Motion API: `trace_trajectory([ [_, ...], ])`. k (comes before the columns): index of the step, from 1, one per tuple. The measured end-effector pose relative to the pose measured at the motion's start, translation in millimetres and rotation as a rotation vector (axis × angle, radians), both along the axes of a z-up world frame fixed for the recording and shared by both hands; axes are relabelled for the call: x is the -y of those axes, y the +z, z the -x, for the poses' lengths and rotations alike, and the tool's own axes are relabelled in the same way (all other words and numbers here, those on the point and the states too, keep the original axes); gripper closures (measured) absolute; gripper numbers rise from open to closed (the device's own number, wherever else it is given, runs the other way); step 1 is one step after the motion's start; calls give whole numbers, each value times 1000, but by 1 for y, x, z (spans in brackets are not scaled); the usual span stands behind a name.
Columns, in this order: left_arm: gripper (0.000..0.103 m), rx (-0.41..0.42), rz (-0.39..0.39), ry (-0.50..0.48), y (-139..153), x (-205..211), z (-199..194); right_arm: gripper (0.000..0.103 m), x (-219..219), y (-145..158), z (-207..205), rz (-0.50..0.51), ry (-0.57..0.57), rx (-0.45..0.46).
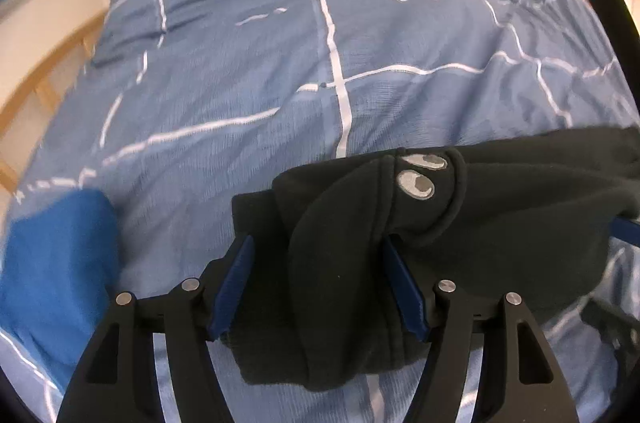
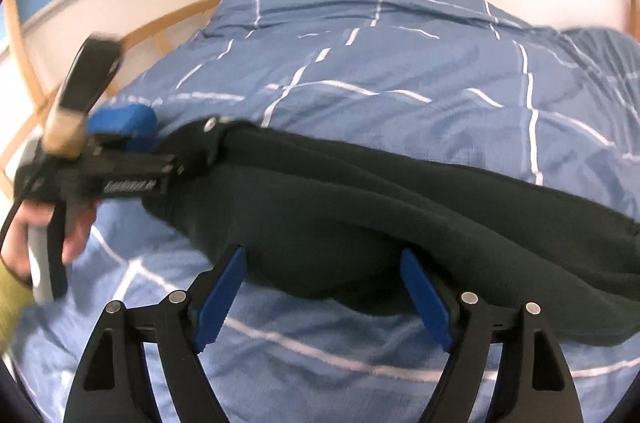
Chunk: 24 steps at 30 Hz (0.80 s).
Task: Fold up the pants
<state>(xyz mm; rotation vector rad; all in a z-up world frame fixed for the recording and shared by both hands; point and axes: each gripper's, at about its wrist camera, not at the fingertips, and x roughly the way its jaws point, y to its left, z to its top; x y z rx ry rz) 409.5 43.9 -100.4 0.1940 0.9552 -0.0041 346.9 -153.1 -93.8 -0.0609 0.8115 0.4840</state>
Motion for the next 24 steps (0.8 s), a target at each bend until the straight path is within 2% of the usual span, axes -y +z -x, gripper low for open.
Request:
trace_trajectory([
  [3,36,21,-66,-8,-4,10,-2,23,0,-6,13,39,22,-1],
  [7,35,32,-97,-8,-6,13,-2,23,7,-17,18,36,19,-59],
  [10,34,20,-63,5,-6,7,-4,23,8,-21,15,23,22,-70],
  [15,31,2,-9,26,-4,-3,-7,23,0,-9,5,19,43,-29],
  [21,31,6,-8,22,-3,-2,-8,23,1,11,-8,-46,59,2],
  [24,30,3,15,30,-5,-5,-9,23,-1,8,-19,-80,77,-52],
])
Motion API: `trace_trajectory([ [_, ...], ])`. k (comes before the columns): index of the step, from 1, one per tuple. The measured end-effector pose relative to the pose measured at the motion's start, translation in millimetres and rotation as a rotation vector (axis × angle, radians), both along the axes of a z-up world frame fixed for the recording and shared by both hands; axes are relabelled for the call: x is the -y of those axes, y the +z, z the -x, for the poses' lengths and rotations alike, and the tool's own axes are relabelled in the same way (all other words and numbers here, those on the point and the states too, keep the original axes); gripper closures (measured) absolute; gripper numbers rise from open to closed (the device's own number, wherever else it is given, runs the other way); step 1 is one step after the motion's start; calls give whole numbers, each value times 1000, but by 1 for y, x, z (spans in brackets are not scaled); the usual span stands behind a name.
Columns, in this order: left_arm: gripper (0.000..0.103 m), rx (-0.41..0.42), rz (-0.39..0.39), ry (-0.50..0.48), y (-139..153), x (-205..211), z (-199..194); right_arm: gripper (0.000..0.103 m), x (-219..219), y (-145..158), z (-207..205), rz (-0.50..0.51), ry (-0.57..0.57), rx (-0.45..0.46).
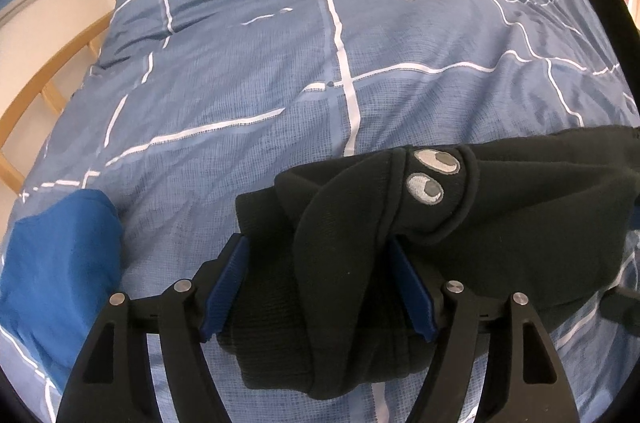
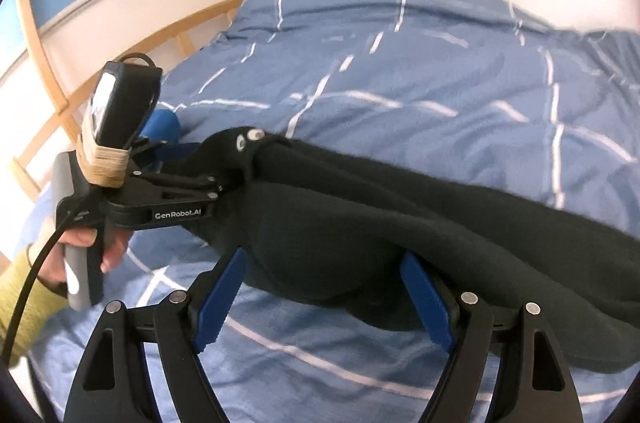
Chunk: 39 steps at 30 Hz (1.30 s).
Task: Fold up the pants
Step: 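Lower the folded bundle onto the bed and open both grippers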
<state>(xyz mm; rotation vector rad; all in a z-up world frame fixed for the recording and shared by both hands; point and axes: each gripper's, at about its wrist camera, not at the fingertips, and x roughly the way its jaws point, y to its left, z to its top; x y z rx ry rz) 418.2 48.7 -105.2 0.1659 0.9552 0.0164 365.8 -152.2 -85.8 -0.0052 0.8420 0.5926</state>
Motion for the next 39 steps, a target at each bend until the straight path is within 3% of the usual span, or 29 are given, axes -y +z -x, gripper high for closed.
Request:
trace_trajectory([
  [4,30,6,-6,-7,-1,1,3,23,2,-13,-6,-23,2,-58],
  [8,29,-4,32,5,-2,-8,7,23,-6,-11,-9,5,-14,10],
  [11,28,-12,49,-6,-1,-15,16,23,-12,-8,-9,-10,-4,-12],
  [13,28,6,14,-35,2,-11,26,25,-13,-8,2,-9,32,-18],
  [16,28,48,-70,-73,7,0,44,38,-16,-15,22,35,82,-42],
  [18,28,51,-88,-77,9,1,51,39,-18,-21,33,43,107,-40],
  [22,28,21,-8,-68,13,-13,61,45,-13,-25,31,-9,66,-49],
  [25,27,14,31,-79,18,-18,73,67,-8,-29,26,-16,14,-64],
  [26,27,20,18,-93,19,-16,77,76,-4,-29,27,-29,0,-76],
  [29,27,35,-45,-140,21,-8,93,87,-4,-29,42,-8,10,-88],
  [35,26,53,-148,-199,22,1,117,91,7,-27,85,2,-41,-131],
  [37,26,34,-142,-187,20,-6,117,95,8,-43,88,5,-53,-210],
  [39,26,39,-171,-172,19,-10,121,96,5,-54,90,39,-66,-212],
])
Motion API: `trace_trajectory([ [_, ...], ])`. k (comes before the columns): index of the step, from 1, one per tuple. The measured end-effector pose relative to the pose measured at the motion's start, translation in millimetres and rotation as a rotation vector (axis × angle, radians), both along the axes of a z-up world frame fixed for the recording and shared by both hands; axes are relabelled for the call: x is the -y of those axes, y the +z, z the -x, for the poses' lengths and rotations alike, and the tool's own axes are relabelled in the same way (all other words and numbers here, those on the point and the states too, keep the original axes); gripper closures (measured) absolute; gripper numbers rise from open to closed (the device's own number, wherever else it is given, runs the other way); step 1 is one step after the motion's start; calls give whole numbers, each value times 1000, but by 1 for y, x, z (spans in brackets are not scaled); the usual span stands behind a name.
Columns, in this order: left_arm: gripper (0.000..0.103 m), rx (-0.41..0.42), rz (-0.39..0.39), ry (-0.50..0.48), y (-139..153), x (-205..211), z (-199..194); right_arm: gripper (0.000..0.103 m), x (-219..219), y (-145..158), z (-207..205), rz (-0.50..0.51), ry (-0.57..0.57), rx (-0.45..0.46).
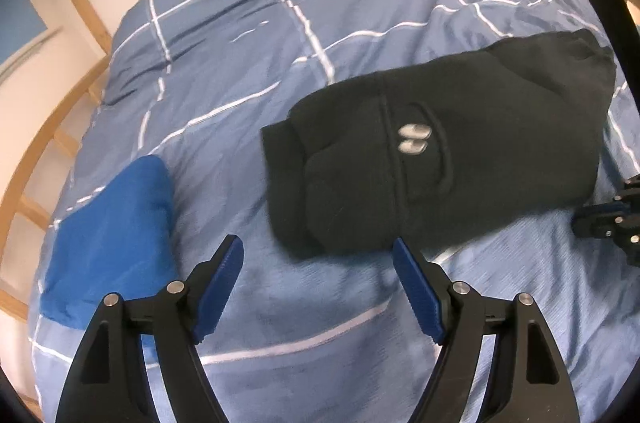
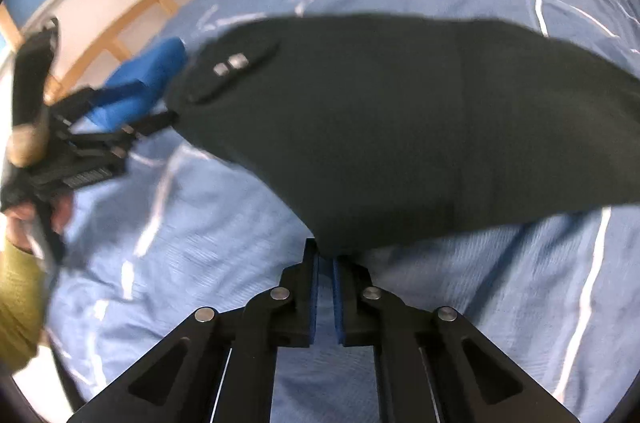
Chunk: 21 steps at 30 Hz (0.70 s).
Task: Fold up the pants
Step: 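Lower the folded bundle onto the bed and open both grippers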
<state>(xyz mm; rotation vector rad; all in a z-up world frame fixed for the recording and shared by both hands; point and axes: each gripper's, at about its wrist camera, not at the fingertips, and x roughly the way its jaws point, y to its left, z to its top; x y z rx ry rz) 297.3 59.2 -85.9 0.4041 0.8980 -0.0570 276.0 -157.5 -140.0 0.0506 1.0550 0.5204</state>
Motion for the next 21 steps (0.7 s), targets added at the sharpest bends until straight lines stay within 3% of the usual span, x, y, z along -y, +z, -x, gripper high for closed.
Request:
trace_trajectory([
  [4,26,19,20,16,9,-12,13,98,-12,7,9,-7,37,43],
  [6,26,13,76,20,11,-25,15,97,-20,16,18,68,27,106],
  [7,26,10,109,6,11,-30,16,88,-23,20,21,102,12,131],
  [8,26,13,128,-18,11,-34,18,68,-25,24,24,151,-18,152],
  [10,26,10,125,-75,5,-35,20,49,-24,28,28,210,-99,188],
  [13,26,-38,169,-141,-3,-38,12,49,-25,33,29,232,-152,233],
  [17,29,-55,128,-140,-12,-43,-9,49,-33,19,11,212,-186,144],
  [21,35,-64,134,-171,-14,-46,-25,49,-46,9,0,236,-232,138],
])
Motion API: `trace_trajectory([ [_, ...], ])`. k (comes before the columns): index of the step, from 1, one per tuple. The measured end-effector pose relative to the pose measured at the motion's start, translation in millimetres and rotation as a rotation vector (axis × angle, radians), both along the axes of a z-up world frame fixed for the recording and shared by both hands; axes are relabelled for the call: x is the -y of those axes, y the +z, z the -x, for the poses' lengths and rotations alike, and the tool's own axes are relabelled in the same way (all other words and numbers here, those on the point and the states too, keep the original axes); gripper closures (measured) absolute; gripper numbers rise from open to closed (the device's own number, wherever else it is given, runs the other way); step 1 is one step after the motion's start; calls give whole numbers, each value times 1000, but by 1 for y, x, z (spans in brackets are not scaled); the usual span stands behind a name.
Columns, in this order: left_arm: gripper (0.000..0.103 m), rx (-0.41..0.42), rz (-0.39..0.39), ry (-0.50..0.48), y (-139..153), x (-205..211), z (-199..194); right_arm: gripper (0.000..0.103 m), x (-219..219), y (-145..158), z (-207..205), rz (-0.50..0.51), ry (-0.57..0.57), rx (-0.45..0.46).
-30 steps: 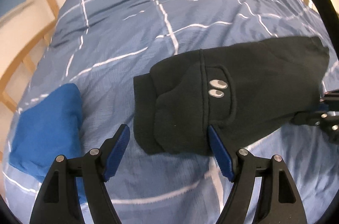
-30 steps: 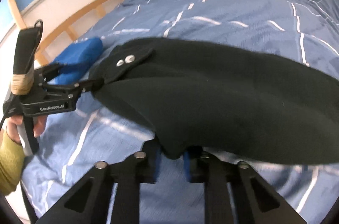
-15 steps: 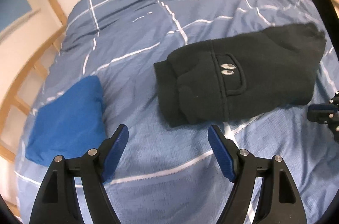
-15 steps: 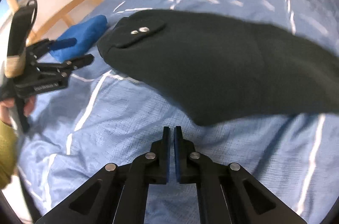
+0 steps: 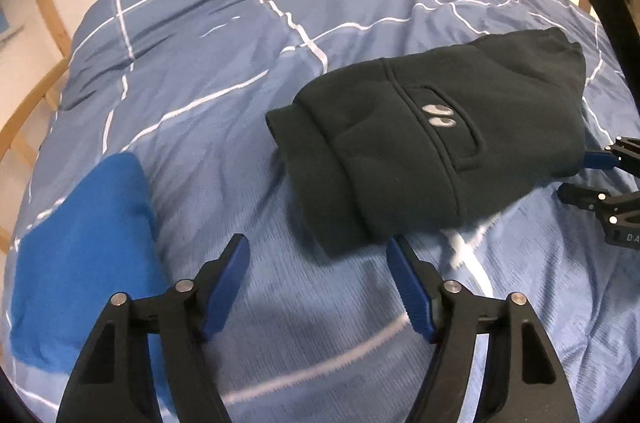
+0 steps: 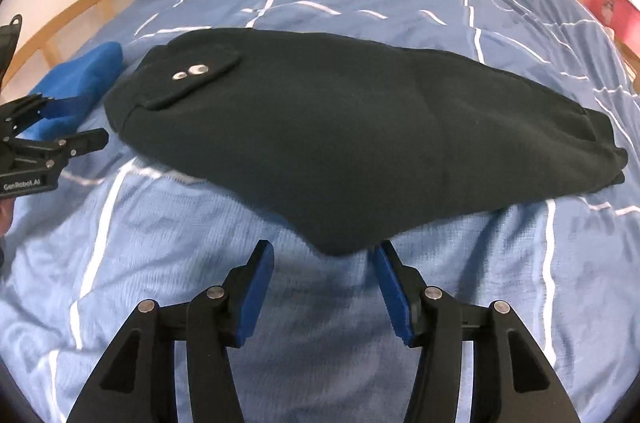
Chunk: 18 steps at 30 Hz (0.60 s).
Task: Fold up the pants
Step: 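Lower the folded bundle onto the bed and open both grippers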
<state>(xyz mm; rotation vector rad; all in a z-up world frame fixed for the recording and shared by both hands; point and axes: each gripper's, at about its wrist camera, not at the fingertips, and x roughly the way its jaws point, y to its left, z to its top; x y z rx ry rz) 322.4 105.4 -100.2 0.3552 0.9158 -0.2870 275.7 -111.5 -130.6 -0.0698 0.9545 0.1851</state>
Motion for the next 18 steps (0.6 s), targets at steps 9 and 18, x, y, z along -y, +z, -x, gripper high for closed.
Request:
trace_trajectory([
  [9,93,-48,-73,-11,-4,17,-6,82,14,-1,-3,-88,-47,34],
  [18,94,-76,-102,10,-6,19,-10,100,12,-14,0,-32,-57,-57],
])
